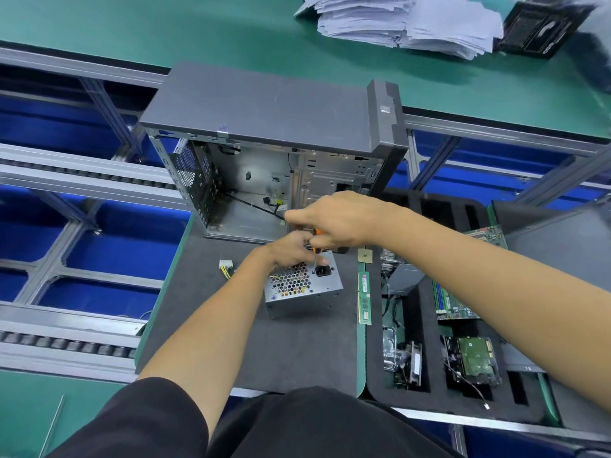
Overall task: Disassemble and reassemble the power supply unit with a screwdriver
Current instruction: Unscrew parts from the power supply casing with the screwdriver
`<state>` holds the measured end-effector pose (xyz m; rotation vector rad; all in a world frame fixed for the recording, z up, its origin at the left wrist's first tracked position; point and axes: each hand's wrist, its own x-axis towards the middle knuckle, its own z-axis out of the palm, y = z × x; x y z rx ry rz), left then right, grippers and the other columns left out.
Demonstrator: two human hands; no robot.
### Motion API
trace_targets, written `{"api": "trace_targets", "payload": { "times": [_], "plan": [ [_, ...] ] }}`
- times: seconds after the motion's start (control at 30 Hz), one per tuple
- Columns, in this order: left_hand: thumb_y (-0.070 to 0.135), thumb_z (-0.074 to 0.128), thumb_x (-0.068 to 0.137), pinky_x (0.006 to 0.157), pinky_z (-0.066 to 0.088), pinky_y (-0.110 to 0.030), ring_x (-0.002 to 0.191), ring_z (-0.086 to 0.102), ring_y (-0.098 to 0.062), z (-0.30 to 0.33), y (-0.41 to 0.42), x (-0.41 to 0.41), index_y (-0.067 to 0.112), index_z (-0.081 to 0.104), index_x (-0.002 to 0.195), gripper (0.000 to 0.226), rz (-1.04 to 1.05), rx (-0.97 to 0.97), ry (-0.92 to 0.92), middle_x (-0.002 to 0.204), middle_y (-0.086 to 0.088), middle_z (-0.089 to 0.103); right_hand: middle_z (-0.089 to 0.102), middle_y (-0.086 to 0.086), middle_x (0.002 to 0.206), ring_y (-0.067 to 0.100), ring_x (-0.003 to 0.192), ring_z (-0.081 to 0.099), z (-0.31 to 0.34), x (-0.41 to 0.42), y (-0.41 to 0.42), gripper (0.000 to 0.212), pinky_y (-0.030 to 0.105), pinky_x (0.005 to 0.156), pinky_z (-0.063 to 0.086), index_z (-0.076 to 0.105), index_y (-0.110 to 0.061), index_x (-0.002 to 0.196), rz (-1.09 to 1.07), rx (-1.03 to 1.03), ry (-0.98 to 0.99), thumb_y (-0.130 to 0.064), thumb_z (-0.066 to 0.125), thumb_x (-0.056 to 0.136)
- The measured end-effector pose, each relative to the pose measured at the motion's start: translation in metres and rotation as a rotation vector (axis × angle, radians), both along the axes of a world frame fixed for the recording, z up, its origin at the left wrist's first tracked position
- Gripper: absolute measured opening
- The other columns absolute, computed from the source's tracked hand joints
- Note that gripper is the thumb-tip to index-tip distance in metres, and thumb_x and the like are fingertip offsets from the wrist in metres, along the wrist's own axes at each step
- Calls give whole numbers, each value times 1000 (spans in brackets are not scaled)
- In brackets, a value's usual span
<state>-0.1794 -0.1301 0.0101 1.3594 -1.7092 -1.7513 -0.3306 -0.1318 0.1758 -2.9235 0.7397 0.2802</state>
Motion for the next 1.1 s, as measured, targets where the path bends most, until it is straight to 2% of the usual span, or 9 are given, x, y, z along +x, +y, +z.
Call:
{"api": "trace_targets", "payload": {
  "times": [0.13,0.23,0.33,0.47,0.57,0.7,0.83,0.97,1.1],
  "plan": [
    [22,85,83,103,49,-28,123,58,-18,1,2,-1,5,59,127,54,17,12,-12,132,-12,64,41,-11,88,7,68,45,-1,0,-1,24,32,51,27,39,-30,94,-21,97,-3,-15,56,85],
    [19,82,86,78,46,-3,103,62,11,4,2,-2,16,62,124,43,-26,9,6,117,9,67,43,-9,89,12,76,47,1,1,1,26,35,56,36,42,-24,92,-26,206,-13,-4,54,81],
    [20,82,86,73,44,-1,91,61,20,5,3,-2,20,69,118,35,-24,32,6,104,21,71,40,-8,87,7,74,43,-1,2,-1,18,34,57,34,43,-21,90,14,190,-7,-7,53,85],
    [13,83,81,76,47,-20,78,63,5,5,-1,4,34,73,79,23,-44,99,17,80,18,70,43,-2,89,16,79,45,-3,0,-4,11,33,63,32,47,-13,92,1,233,-57,-6,53,87],
    [11,79,75,88,49,-33,92,65,-9,10,-1,11,28,70,102,34,-86,165,56,97,1,71,44,-3,88,16,80,46,-2,-7,-6,8,34,66,34,46,-15,93,-38,273,-96,-11,52,89],
    [-3,74,77,104,50,-50,110,66,-35,12,-3,22,12,41,142,75,-189,279,86,132,-29,61,47,1,90,15,79,47,1,-12,-6,16,37,68,39,40,-23,88,-64,290,-107,-15,54,89],
    [-14,76,79,84,59,-35,109,69,-28,11,-5,25,12,38,145,80,-268,321,124,128,-20,67,46,-2,90,14,79,44,2,-12,-3,10,33,68,36,46,-18,94,-20,243,-93,-28,46,92],
    [-15,76,79,102,51,-53,125,61,-39,11,-4,24,14,46,138,73,-275,308,135,136,-22,62,51,-1,78,21,68,49,1,-7,0,22,39,55,39,36,-24,95,5,130,-33,-15,55,86],
    [-15,78,76,103,50,-57,123,60,-46,10,-2,23,6,51,135,68,-227,309,130,131,-30,62,51,-1,75,17,61,46,0,-5,1,18,34,49,27,37,-25,97,-8,42,12,-21,53,89]
  ]
}}
